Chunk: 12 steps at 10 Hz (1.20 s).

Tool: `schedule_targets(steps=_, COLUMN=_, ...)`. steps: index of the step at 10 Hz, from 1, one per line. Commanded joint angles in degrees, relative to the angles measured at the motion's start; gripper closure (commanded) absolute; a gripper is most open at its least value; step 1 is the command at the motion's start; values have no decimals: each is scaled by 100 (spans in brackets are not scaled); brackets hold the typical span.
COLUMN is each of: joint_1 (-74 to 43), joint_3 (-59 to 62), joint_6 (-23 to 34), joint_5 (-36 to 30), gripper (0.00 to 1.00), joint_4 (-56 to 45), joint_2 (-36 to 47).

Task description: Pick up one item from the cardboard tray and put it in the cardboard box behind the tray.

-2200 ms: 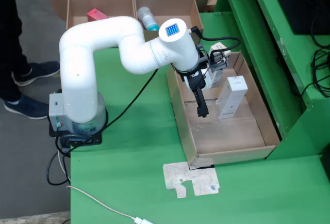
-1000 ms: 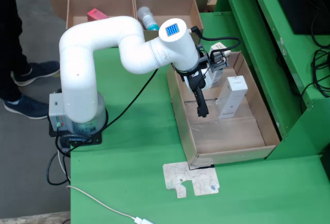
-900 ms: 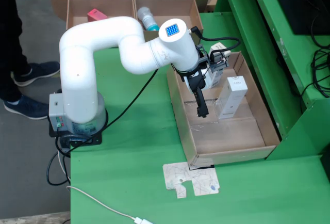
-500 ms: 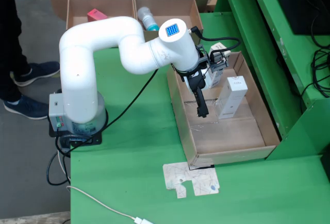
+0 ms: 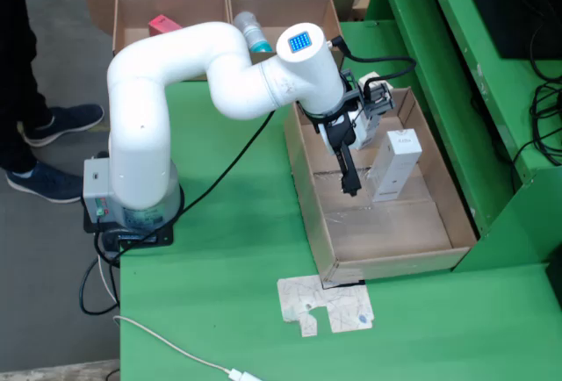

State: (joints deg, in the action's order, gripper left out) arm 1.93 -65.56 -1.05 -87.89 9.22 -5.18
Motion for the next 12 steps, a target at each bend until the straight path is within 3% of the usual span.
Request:
schedule_targets(steps=1, joint_1=171, joint_3=456, joint_6=-12, joint_5=93, gripper=0, joint_4=-242, joint_2=95)
schedule_targets(steps=12, joint_1=1425, joint_3=864, joint_6=-672, joint_5=440, gripper=0, joint_4=-490, joint_2=-172)
